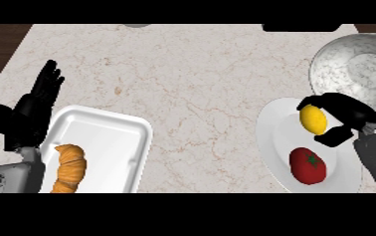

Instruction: Pick the lemon from the plate and place it in the bowl

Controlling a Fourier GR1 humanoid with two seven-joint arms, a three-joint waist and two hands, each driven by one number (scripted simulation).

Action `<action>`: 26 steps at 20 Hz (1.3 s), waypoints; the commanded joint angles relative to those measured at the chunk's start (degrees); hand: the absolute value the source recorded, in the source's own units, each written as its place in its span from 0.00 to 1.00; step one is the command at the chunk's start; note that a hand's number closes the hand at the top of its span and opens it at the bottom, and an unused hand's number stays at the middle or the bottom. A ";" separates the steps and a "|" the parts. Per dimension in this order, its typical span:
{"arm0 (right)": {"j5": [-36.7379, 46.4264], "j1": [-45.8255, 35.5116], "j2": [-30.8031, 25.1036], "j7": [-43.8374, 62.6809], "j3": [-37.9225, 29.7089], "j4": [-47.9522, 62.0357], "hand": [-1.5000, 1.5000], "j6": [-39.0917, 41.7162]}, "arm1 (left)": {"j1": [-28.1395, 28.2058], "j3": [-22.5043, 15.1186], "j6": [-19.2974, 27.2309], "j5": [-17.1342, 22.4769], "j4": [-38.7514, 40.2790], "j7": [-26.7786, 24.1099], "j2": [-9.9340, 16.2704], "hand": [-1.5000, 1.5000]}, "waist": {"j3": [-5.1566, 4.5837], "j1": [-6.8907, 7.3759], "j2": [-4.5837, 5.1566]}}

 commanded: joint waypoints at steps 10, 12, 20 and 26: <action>5.74 -5.99 5.09 -7.51 -2.28 11.37 1.00 -5.95 | -1.34 -0.46 0.62 -2.92 -3.61 5.31 -0.93 0.50 | 0.10 -0.01 0.03; 6.13 -4.76 6.46 -6.07 -3.33 10.64 1.00 -9.85 | 1.06 1.36 -1.85 -0.22 1.71 -2.56 -1.69 0.50 | 0.08 -0.09 0.06; 10.50 -0.41 0.76 -17.01 0.08 -0.12 1.00 -12.08 | 1.47 0.97 -0.78 -2.06 -0.62 -0.86 -2.07 0.50 | 0.08 -0.22 -0.01; 6.60 3.45 -0.72 -9.57 -4.53 -21.53 1.00 -7.81 | 0.01 2.13 -1.64 -1.02 -3.54 4.50 -0.07 0.50 | 0.04 -1.14 -0.40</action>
